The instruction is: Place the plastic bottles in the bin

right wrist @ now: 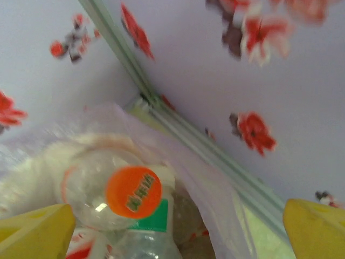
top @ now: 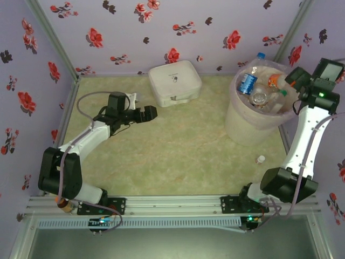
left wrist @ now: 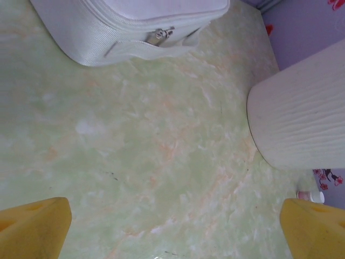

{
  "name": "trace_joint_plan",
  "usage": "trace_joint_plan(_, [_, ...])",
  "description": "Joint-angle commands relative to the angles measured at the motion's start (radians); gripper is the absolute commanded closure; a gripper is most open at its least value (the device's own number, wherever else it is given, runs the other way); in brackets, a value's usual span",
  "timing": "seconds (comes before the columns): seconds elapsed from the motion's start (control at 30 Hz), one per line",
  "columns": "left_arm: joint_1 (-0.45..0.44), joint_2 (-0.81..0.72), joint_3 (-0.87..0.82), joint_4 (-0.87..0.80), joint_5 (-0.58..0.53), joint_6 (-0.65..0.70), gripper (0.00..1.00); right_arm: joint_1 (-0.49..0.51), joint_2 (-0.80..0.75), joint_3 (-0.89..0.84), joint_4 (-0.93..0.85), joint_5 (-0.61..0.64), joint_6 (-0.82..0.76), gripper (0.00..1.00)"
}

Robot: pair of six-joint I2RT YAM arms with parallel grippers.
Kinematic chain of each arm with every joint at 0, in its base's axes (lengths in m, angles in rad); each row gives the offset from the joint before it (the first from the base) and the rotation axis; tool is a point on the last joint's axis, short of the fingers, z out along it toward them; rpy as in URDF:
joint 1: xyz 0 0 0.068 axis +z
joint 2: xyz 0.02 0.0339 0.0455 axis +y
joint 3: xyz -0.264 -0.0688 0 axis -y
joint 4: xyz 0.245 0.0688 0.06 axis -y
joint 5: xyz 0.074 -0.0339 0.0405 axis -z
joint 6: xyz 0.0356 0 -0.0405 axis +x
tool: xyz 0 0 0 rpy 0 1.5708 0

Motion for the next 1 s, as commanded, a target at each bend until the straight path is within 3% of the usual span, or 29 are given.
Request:
trace_joint_plan(0.0, [0.012,-0.034,-0.016,0.004,-0.016,0.010,0.00,-0.002,-0.005,-0.092,0.048,-0.211,0.002,0.01])
trace_joint_plan(0.2, [0.013,-0.050,-0.039,-0.002,-0.020,-0.001,0.00,0.002,0.010,-0.217,0.209,-0.441,0.055,0.01])
trace_joint_plan(0.33, [0.016,-0.066,-0.051,-0.009,-0.036,-0.002,0.00,0.040,0.040,-0.258,0.288,-0.492,0.092,0.02])
trace_joint_plan(0.63, [0.128,-0.127,-0.114,-0.050,-0.103,-0.083,0.00,0.260,0.128,-0.290,0.535,-0.338,0.260,0.03])
trace_joint_plan(0.73, [0.165,-0.183,-0.134,-0.108,-0.131,-0.051,0.00,0.314,0.177,-0.271,0.632,-0.355,0.338,0.03])
trace_joint_plan(0.97, [0.248,-0.278,-0.158,-0.191,-0.159,0.000,0.00,0.490,0.281,-0.151,0.627,-0.401,0.347,0.04])
